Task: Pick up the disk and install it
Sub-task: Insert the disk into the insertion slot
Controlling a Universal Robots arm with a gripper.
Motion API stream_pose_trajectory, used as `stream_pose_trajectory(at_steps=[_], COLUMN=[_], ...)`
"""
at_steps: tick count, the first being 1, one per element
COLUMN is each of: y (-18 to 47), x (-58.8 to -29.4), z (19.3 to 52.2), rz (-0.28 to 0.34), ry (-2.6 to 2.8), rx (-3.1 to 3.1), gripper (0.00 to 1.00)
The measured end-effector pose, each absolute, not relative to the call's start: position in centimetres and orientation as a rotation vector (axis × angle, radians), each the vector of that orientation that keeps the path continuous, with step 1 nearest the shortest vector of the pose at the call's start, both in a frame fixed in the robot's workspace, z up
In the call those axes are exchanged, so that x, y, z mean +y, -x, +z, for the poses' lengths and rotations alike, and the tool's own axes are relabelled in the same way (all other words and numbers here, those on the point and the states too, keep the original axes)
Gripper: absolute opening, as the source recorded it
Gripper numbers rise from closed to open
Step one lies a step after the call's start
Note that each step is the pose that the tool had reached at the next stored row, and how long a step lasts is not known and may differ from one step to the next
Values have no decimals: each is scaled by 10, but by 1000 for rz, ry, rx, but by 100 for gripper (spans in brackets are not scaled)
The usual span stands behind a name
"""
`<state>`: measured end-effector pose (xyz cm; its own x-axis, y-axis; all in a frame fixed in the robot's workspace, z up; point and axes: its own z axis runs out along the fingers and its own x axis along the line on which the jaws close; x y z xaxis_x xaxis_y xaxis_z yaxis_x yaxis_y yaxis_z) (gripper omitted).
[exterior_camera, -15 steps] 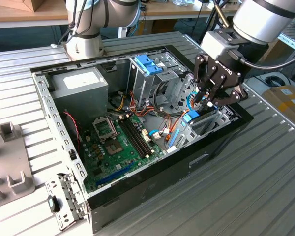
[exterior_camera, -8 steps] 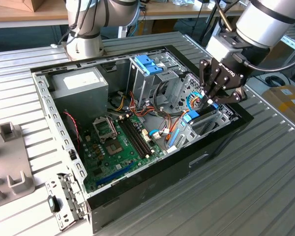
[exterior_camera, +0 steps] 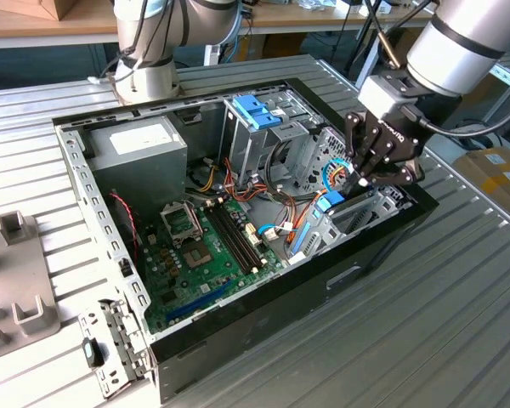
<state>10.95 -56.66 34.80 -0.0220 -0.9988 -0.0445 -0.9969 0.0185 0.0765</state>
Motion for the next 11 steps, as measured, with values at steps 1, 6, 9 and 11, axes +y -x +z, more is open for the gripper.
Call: stream_pose_trajectory(at_steps=[1,6,9,11], y=[-110,-110,-110,-110], x=[-567,-567,-567,-567], z=[346,339,337,336], rz=[-135,-137,-137,-138], ry=[-2181,-2180,-2180,-2179], rx=[-2226,-2225,-2224,-2224], gripper=[10,10,10,10])
